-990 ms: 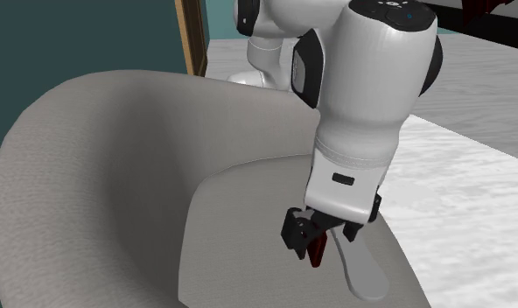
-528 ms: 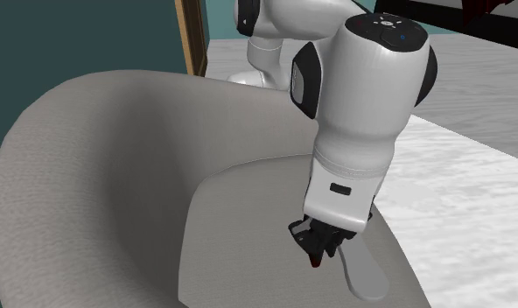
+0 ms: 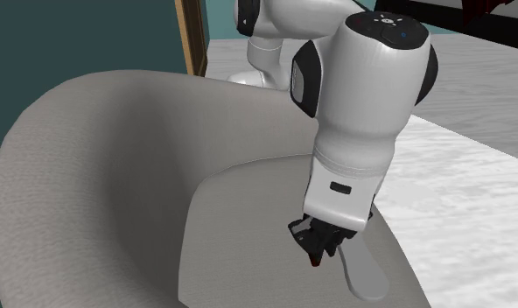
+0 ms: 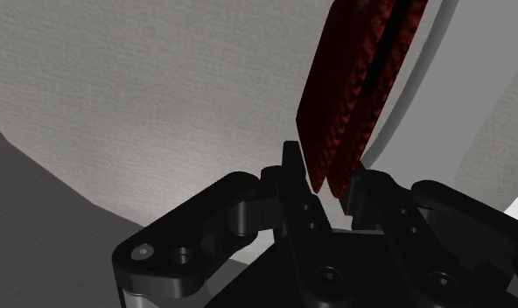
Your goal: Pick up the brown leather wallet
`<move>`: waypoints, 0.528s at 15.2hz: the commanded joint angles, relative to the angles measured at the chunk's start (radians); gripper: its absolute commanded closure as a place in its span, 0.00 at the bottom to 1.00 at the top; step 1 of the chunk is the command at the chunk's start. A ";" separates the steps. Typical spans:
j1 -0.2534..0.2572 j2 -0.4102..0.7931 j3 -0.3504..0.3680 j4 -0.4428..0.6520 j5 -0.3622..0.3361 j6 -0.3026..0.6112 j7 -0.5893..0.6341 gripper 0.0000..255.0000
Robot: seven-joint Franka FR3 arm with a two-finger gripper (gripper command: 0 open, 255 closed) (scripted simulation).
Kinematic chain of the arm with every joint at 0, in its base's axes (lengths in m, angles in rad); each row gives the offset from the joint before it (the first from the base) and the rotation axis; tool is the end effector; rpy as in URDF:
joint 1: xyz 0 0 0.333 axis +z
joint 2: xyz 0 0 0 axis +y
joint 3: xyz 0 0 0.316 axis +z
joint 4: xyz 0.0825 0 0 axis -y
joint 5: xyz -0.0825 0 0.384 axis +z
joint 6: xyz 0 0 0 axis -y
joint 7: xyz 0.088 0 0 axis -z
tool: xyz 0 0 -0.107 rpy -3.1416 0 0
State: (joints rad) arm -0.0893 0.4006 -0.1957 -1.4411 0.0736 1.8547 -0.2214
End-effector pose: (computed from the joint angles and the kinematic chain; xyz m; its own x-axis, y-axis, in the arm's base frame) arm 0.6594 -0.1659 0.4668 0.9975 -0.0674 0.0191 -0.0676 -0.9977 0.0093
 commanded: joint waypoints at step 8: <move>-0.005 -0.001 -0.002 0.116 -0.001 -0.116 0.002 1.00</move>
State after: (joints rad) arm -0.0933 0.3988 -0.1972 -1.3404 0.0724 1.7528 -0.2195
